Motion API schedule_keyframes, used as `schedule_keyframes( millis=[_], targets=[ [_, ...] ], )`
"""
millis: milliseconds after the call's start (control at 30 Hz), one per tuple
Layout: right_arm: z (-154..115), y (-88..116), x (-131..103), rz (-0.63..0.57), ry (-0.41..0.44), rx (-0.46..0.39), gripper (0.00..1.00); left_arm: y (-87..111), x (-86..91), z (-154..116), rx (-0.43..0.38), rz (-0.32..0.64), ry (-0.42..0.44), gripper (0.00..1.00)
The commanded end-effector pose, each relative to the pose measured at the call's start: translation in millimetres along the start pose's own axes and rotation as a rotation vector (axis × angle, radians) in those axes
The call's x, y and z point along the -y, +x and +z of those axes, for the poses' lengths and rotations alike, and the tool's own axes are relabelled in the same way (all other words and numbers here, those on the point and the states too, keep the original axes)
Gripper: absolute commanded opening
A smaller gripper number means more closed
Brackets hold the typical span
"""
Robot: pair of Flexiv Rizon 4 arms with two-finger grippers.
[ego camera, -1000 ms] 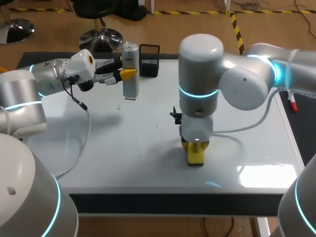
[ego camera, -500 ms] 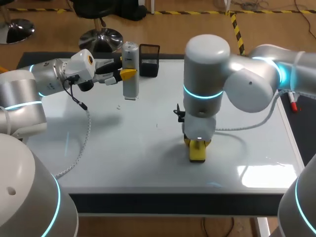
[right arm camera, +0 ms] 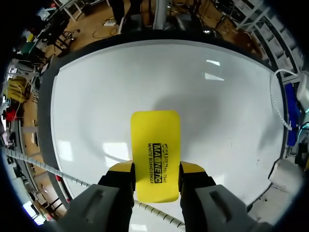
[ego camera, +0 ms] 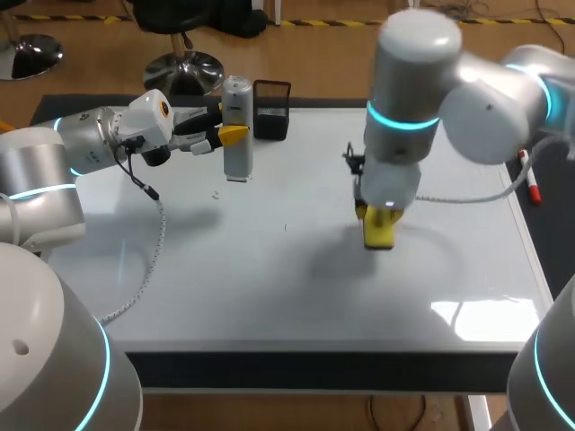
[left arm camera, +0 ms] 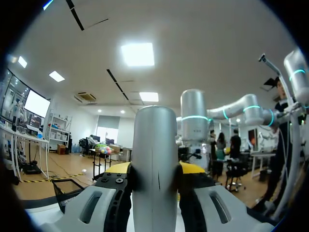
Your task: Pick up the inspection probe, press it on each red-marked spot on the whiteboard one by one, put down the probe, pick up the eraser, and wipe off all the red marks.
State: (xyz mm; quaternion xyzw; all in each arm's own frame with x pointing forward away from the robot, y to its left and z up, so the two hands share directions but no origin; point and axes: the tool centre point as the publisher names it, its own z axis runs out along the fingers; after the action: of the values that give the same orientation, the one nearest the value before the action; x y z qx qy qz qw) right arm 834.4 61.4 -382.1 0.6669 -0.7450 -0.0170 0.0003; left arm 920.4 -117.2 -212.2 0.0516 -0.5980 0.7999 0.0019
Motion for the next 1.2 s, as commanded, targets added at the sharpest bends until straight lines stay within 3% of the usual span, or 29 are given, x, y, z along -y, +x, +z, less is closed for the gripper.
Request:
schedule_keyframes(
  millis=[33, 500, 867, 1200],
  targets=[
    [-6.3, 17.3, 32.8, -0.029, -0.044, 0.026, 0.0, 0.1, 0.3, 0.5, 0.001, 0.002, 0.001, 0.0],
    [-26.7, 25.5, 126.9, -0.115, -0.009, -0.014, 0.0, 0.1, 0.3, 0.5, 0.001, 0.002, 0.001, 0.0],
    [-25.2, 37.5, 195.5, -0.18, -0.004, 0.004, 0.0, 0.1, 0.3, 0.5, 0.001, 0.002, 0.001, 0.0],
    [-32.2, 33.1, 236.8, -0.183, 0.01, -0.014, 0.0, 0.1, 0.3, 0.5, 0.001, 0.002, 0.001, 0.0]
  ],
)
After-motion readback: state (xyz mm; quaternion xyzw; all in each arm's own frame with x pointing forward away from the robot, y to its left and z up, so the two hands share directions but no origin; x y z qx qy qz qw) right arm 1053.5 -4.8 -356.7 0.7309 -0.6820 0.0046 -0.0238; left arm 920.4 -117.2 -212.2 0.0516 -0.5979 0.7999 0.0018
